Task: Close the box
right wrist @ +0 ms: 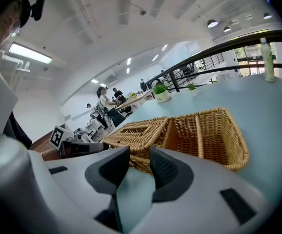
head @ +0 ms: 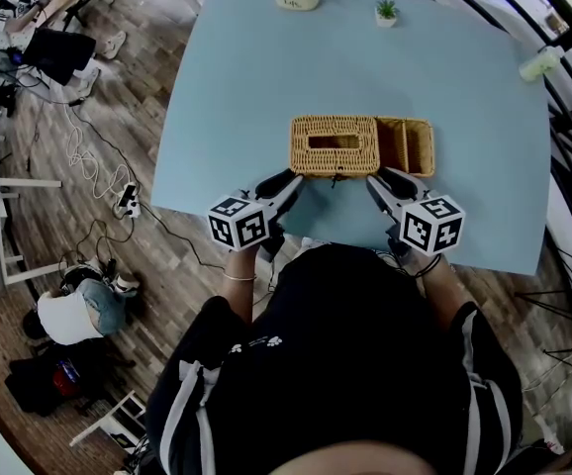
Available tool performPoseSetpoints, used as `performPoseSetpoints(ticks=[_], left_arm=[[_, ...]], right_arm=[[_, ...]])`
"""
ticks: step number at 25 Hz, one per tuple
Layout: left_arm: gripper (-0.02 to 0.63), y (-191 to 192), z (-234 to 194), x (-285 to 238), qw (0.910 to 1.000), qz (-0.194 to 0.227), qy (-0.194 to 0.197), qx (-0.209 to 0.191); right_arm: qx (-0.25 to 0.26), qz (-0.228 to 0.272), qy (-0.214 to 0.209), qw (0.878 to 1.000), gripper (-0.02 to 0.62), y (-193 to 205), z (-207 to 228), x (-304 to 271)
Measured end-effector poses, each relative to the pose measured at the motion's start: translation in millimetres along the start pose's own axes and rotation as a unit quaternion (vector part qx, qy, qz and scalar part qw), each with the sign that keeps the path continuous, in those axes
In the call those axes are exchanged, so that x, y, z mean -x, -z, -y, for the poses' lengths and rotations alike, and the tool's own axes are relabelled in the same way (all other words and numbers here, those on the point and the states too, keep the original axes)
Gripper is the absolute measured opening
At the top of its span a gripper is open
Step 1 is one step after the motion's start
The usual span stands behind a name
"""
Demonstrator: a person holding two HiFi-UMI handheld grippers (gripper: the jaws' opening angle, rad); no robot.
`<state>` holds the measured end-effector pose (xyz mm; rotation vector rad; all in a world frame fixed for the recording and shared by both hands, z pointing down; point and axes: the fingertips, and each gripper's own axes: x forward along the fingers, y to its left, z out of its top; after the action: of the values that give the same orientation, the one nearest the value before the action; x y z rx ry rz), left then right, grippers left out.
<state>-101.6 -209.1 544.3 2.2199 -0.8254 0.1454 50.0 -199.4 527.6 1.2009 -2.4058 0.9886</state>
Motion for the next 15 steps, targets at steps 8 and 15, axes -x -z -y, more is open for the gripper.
performPoseSetpoints(ticks=[8,15], left_arm=[[0.092,4.9,-1.4,-0.6,0.9999,0.002,-0.002,0.011],[0.092,6.5,-4.0,-3.5,0.9998,-0.002,-0.009,0.02]], right_arm=[[-0.003,-0.006,0.0,1.0,0.13,4.0,2.3,-2.3],[-0.011,-0.006,0.006,1.0,0.13,4.7,11.0,-0.1]])
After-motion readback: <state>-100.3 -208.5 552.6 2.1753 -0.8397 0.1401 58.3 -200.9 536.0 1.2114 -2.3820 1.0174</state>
